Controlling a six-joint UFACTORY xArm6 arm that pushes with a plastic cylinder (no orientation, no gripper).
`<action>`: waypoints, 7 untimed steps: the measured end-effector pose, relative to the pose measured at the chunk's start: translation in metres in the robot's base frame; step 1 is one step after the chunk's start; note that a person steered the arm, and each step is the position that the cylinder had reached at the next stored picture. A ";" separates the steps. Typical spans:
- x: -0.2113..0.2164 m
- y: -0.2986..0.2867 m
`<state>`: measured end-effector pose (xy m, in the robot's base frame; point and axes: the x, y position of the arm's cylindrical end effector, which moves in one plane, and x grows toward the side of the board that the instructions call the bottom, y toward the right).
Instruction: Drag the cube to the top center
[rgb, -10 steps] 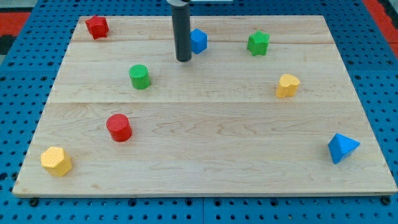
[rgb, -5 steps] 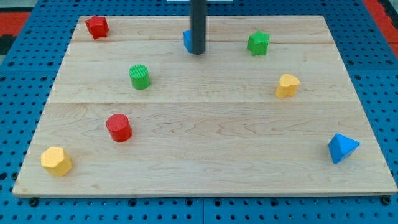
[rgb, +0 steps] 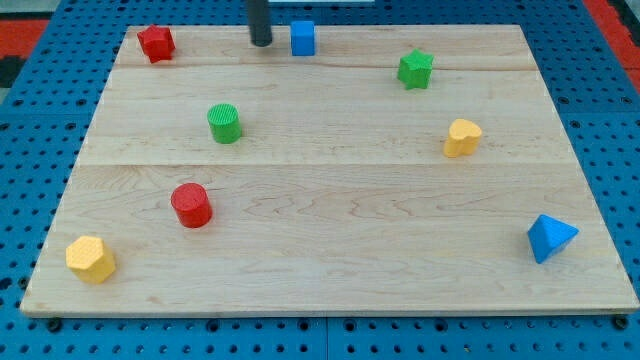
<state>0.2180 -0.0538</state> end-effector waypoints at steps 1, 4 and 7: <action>0.003 -0.009; 0.119 0.023; 0.099 0.133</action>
